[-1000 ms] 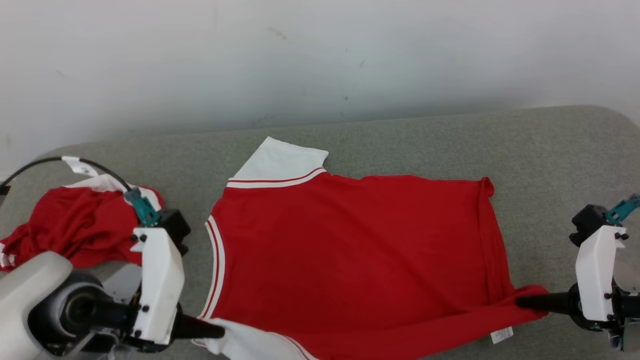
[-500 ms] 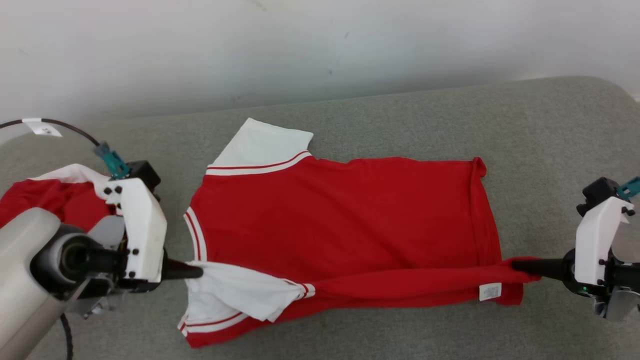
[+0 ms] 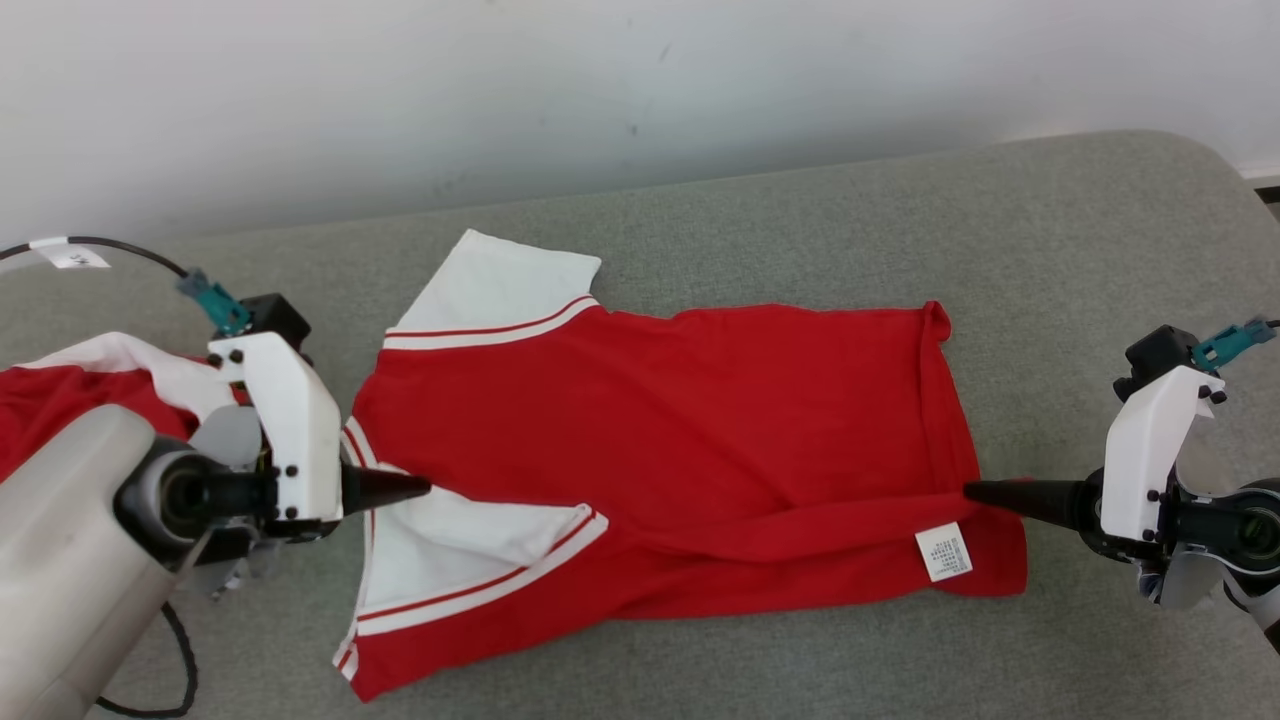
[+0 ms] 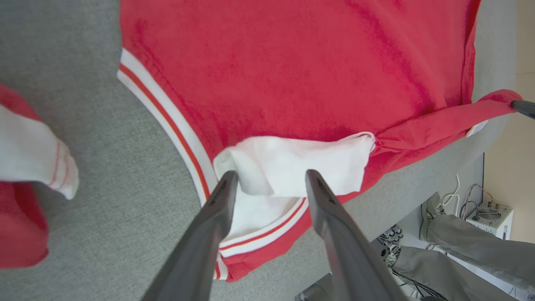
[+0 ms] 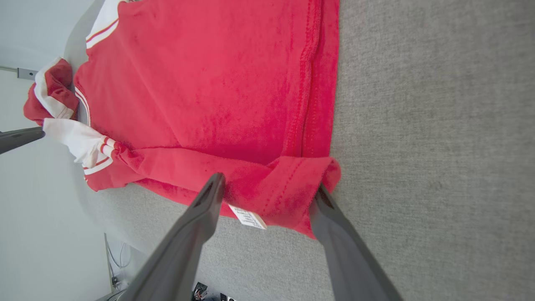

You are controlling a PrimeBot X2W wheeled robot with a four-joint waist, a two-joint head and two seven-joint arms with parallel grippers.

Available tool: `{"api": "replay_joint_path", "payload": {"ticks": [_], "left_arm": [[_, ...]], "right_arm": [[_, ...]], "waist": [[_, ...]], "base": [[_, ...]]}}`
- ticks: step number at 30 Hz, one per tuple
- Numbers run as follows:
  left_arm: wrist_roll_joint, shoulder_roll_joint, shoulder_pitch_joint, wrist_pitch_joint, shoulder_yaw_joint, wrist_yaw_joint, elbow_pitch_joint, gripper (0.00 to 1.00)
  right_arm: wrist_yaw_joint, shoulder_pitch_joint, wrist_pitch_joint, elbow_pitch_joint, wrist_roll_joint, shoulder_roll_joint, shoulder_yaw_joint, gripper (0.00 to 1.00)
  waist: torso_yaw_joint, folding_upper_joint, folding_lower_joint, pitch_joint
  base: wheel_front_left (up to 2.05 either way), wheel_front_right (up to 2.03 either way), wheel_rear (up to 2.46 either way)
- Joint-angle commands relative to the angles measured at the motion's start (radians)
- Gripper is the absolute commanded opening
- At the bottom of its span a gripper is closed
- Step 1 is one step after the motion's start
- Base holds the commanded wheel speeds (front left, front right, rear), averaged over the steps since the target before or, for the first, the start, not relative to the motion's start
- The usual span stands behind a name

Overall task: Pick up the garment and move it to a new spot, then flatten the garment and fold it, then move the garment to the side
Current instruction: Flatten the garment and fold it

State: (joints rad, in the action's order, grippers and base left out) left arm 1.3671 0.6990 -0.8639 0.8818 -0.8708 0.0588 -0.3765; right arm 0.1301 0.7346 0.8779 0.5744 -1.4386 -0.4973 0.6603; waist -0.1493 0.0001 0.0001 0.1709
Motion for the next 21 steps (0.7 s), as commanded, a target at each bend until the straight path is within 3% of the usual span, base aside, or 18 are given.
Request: {"api": "replay_joint_path", "payload": {"ticks": [1,7,11,16,21], "left_arm": [[-0.026,-0.014,-0.006,-0.038,0.003,-0.014,-0.035,1.0],[-0.09,-0.044,0.005,-0.146,-0.016,-0.086,-0.088,1.0],[-0.131,-0.049,0.009,-0.245,-0.005,-0.109,-0.082,1.0],[-0.192,-0.047,0.05,-0.436,0.026,-0.09,-0.051,1.0],[-0.278,-0.025,0.119,-0.659,0.06,-0.021,0.028,1.0]], "right_arm": [[0.001,0.004,-0.018,0.009,0.01,0.006,-0.006,1.0],[0.001,-0.027,-0.101,-0.012,0.031,0.002,-0.039,1.0],[0.001,-0.051,-0.198,-0.065,0.054,-0.005,-0.066,1.0],[0.001,-0.122,-0.387,-0.168,0.108,-0.017,-0.108,1.0],[0.001,-0.21,-0.608,-0.276,0.207,-0.03,-0.162,1.0]], "waist": [[0.0,-0.0001,-0.0001,-0.01],[0.01,-0.0001,-0.0001,-0.065],[0.019,-0.0001,-0.0001,-0.097],[0.029,-0.0001,-0.0001,-0.146],[0.035,-0.0001,-0.0001,-0.175]], "base": [[0.0,0.0,0.0],[0.0,0.0,0.0],[0.0,0.0,0.0],[0.0,0.0,0.0],[0.0,0.0,0.0]]}}
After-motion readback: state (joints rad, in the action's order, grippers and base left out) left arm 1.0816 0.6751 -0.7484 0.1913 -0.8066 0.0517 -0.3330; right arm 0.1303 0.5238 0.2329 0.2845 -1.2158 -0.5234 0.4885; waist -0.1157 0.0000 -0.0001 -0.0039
